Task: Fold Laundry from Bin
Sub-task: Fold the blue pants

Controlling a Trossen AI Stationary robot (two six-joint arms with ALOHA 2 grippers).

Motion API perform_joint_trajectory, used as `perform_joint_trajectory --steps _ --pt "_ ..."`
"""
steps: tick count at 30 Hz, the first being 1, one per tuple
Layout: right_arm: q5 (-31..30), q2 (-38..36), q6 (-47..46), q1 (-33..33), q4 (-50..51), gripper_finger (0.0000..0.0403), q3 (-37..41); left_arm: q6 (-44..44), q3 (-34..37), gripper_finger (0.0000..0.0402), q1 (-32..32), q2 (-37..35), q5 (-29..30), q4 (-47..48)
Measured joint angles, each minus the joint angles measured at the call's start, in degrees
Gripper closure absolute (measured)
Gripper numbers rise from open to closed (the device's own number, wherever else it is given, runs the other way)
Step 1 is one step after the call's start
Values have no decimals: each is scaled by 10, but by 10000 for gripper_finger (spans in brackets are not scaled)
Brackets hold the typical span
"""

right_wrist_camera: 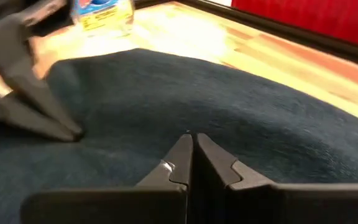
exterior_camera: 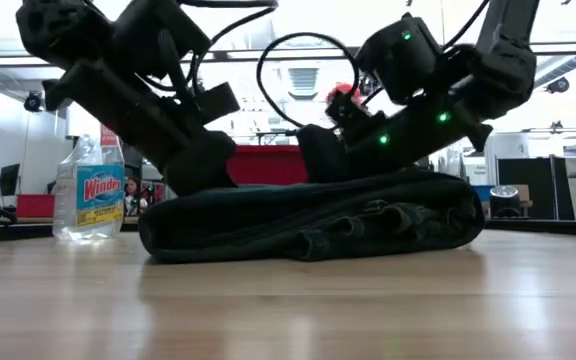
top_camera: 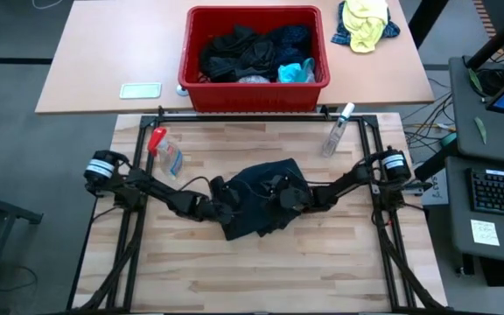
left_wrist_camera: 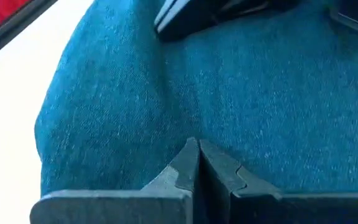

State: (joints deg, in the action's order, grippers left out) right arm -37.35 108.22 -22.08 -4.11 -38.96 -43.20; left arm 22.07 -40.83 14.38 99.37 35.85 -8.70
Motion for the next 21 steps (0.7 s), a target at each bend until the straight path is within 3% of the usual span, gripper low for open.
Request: perform_joint_trajectory --steps 7,15,21 --pt "-6 -20 -9 5 20 391 15 30 2 401 12 -30 -6 110" --pt "-27 -84 15 2 76 391 25 46 7 402 27 -118 -23 239" --pt "-25 -160 50 -22 84 390 25 -7 7 401 47 -190 -41 214"
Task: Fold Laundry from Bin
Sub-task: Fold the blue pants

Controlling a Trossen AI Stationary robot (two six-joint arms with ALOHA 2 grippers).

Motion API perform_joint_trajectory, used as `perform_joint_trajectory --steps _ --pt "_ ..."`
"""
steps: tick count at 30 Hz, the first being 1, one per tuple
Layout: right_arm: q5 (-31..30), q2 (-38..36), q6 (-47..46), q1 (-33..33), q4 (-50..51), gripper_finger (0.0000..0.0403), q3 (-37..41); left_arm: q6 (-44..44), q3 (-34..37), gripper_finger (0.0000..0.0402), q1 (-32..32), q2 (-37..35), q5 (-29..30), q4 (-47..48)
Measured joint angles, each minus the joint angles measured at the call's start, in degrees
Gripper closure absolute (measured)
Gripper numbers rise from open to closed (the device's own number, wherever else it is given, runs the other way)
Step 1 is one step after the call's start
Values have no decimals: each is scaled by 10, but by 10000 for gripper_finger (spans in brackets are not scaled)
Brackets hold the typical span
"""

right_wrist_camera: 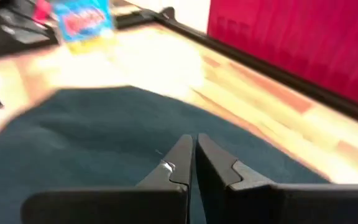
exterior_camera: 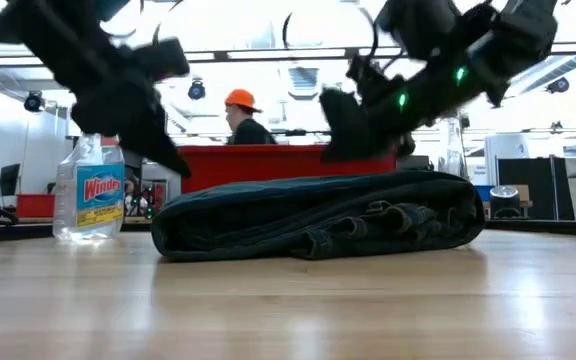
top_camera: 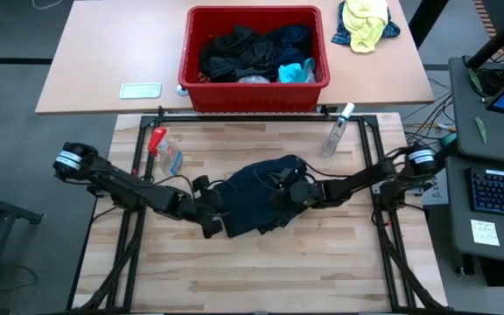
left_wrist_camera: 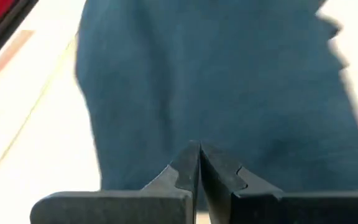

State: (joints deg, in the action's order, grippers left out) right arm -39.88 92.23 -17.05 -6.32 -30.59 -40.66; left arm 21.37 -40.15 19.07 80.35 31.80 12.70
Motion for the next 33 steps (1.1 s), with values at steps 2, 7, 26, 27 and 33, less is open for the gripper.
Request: perform_joint_trajectory --steps 2,7,26,27,33 --pt "3 -24 2 -16 10 390 0 -19 0 401 9 -8 -21 -33" --pt "9 -59 -15 -73 20 390 22 -57 -1 402 38 38 -90 -143" --pt "-7 -112 -239 -114 92 391 189 32 -5 402 77 199 -127 -212" --pt "-7 -127 -234 -114 95 391 190 24 -4 402 78 186 -133 -199" --pt "-44 -196 -183 -113 93 391 176 -49 -4 401 78 87 -130 -191"
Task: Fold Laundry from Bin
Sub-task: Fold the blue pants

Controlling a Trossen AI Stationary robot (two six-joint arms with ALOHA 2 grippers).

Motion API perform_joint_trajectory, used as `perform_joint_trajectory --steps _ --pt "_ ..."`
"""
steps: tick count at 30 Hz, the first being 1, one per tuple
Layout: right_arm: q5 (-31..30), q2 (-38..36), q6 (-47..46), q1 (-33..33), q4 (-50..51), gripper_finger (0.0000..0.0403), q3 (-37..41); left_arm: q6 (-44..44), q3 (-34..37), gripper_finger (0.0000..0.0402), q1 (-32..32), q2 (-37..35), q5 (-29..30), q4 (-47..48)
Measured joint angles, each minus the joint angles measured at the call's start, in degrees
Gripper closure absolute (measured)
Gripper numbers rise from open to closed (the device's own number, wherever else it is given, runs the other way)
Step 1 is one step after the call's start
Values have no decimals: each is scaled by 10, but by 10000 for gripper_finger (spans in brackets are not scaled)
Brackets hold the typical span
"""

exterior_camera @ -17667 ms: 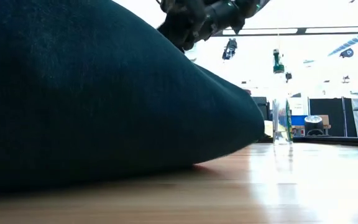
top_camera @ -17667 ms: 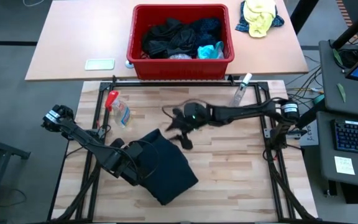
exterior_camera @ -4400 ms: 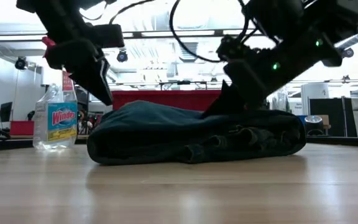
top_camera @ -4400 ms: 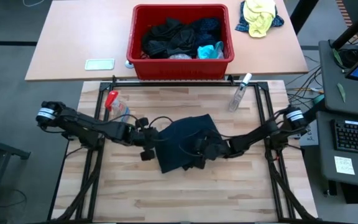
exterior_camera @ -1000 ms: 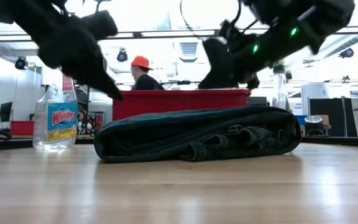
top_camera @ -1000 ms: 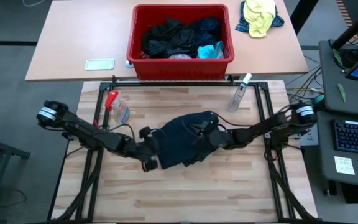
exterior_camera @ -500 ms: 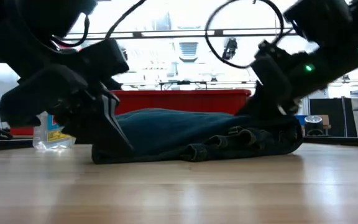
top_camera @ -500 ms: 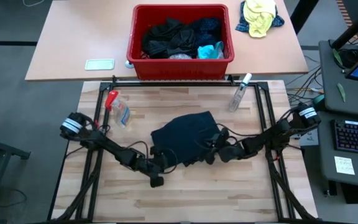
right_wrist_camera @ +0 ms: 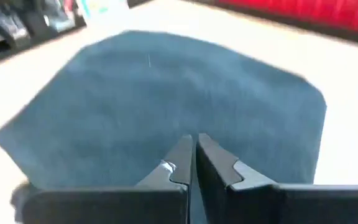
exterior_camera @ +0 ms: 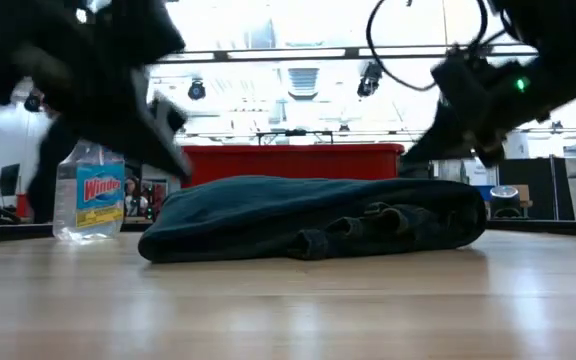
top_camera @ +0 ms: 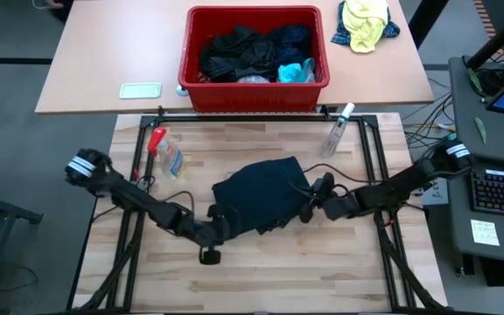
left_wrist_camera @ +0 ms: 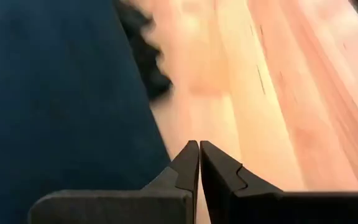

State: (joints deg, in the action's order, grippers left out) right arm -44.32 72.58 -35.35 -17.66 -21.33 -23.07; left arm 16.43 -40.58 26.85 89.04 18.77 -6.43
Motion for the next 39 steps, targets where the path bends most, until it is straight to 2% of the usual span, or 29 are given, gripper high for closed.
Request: perform_joint_trajectory --steps 6,11,13,16,19,23,28,34,39 --pt "-33 15 70 29 -18 391 -51 -124 0 401 -35 -45 104 -19" --pt "-29 85 117 74 -39 391 -98 -136 0 401 -111 -30 109 -24" --pt "-9 122 123 95 -54 391 -119 -130 0 401 -141 -11 108 -33" --pt "12 189 128 125 -82 391 -151 -123 0 401 -175 27 81 -76" --pt "9 254 129 156 -82 391 -184 -122 0 401 -185 63 69 -110" --pt "27 306 119 187 -81 391 -198 -86 -2 401 -187 85 81 -83" --pt "56 303 82 199 -66 391 -177 -22 -4 401 -179 82 90 -5" --pt "51 261 81 200 -52 391 -141 -22 -2 401 -170 59 86 41" --pt "39 224 80 201 -24 391 -111 -9 0 401 -168 19 73 124"
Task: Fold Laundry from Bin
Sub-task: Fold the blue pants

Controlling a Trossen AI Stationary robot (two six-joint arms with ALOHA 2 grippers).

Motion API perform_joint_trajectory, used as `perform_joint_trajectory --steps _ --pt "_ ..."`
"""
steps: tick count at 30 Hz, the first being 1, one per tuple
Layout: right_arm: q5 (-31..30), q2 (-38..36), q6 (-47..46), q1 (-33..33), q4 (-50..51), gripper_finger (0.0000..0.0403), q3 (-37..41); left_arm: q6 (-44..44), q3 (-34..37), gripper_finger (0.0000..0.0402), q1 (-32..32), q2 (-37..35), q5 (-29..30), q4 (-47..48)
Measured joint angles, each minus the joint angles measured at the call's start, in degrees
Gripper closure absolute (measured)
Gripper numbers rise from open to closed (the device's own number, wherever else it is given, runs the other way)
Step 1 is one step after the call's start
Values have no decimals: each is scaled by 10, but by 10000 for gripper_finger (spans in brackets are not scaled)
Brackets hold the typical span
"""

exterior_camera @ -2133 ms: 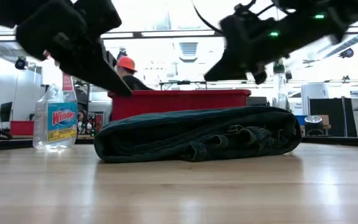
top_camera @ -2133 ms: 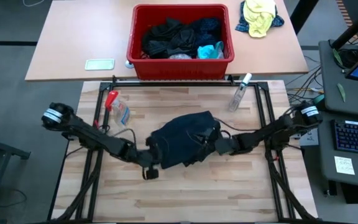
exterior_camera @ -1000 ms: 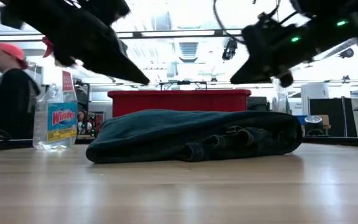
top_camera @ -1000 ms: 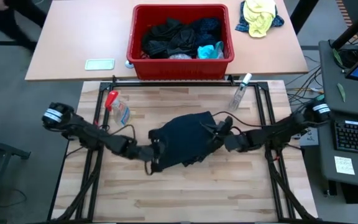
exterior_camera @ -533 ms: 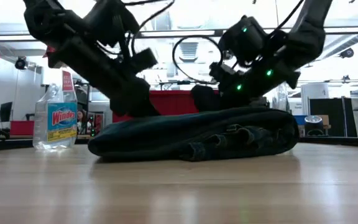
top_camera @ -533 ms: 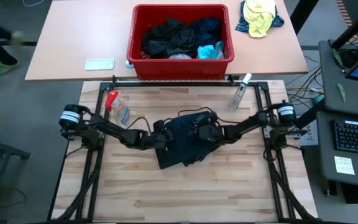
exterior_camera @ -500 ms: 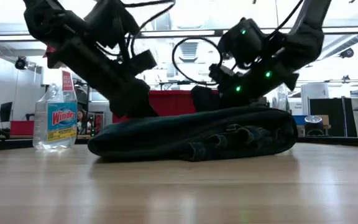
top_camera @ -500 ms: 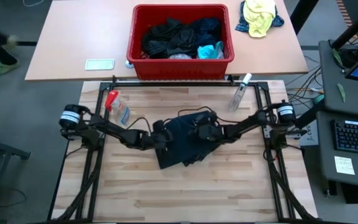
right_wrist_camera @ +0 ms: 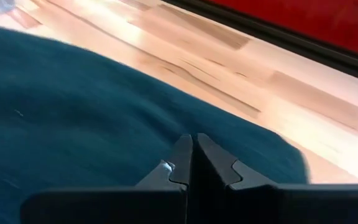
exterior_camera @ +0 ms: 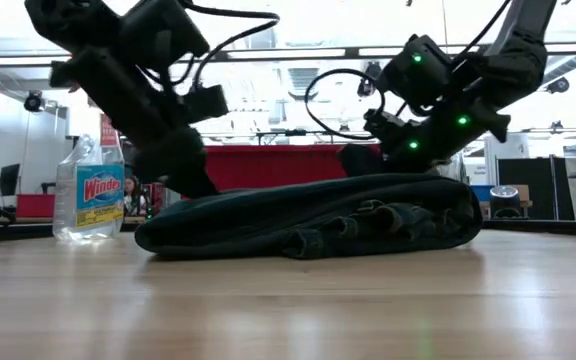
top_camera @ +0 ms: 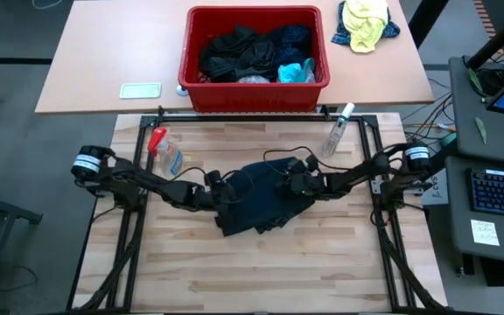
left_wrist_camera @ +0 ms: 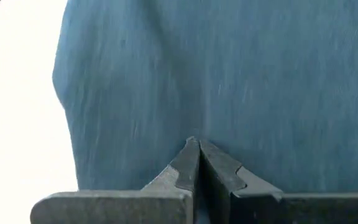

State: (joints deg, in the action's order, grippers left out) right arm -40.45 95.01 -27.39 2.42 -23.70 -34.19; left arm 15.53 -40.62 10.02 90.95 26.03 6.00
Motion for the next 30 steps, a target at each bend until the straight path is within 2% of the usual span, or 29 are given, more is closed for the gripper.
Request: perform_joint_trajectory --steps 5,9,12,15,19,24,26,30 --pt "-5 -52 -3 -4 22 391 32 6 3 401 6 -54 -5 80" --pt "-4 -122 11 -23 36 391 41 5 3 401 15 -116 -4 117" --pt "10 -190 2 -40 104 391 40 18 3 401 31 -160 -2 126" --pt "52 -259 -53 -49 218 391 29 30 3 401 55 -181 -15 105" --pt "117 -325 -126 -50 354 390 18 34 3 401 91 -168 -15 53" --pt "167 -373 -150 -50 413 390 18 4 3 401 119 -111 -12 -80" --pt "189 -387 -127 -53 410 390 18 -23 3 401 126 -81 -11 -140" --pt "279 -390 -44 -89 385 390 17 -59 2 401 134 -37 -11 -185"
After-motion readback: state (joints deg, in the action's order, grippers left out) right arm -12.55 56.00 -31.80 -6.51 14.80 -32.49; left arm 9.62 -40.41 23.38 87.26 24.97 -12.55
